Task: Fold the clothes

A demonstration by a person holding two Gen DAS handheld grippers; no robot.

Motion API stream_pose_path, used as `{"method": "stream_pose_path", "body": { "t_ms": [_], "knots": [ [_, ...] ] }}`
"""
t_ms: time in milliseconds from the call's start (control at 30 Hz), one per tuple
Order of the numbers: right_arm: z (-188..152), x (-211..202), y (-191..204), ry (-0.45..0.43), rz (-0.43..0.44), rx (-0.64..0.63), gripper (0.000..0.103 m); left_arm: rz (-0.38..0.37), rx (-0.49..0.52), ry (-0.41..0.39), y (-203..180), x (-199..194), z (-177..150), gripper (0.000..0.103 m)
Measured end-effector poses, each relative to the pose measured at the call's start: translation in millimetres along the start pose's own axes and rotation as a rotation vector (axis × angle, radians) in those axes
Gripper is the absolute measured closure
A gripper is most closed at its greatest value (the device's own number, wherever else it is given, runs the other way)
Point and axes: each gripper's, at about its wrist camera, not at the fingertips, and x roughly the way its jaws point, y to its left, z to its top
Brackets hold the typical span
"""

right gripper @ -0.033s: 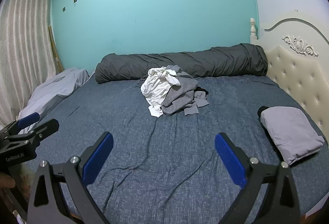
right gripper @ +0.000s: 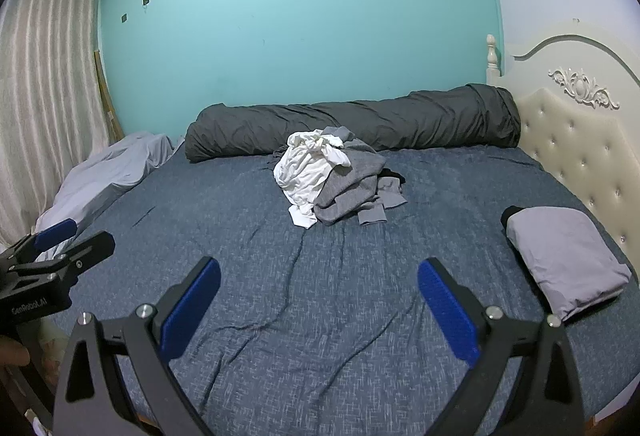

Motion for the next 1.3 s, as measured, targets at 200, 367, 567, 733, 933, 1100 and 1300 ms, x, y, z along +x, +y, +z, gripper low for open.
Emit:
{"method": "stream_pose_path", "body": {
  "t_ms": [200, 367, 567, 733, 933, 1100, 1300],
  "knots": [
    [-0.2, 1.2, -0.5, 0.002, 0.003, 0.0, 0.003, -0.015, -0.004, 0.006, -1.4, 6.4, -0.3, 0.0],
    [0.0, -0.3, -2.2, 0.004, 0.006, -0.001, 0.003, -0.027, -0.005, 0.004, 8.3, 14.5, -5.7, 0.0],
    [1.0, -1.1, -3.7, 0.002, 0.001, -0.002, 0.003, -0.03, -0.009, 0.002, 15.2, 12.3, -4.6, 0.0],
    [1.2, -1.3, -2.1, 0.002, 0.002, -0.006, 0.003, -0.034, -0.006, 0.002, 18.5, 11.9, -2.8, 0.0],
    [2.8, -2.6, -2.4, -0.001, 0.001, -0.008, 0.003, -0.032, -0.003, 0.001, 14.8, 9.3, -1.9, 0.0],
    [2.7, -3.4, -2.1, -0.003, 0.001, -0.011, 0.003, -0.031, 0.0, 0.0, 11.8, 7.1, -1.0, 0.0],
    [3.1, -3.9, -1.6, -0.005, 0.002, -0.014, 0.003, -0.031, 0.002, -0.002, 8.6, 5.0, -1.2, 0.0]
  ]
}}
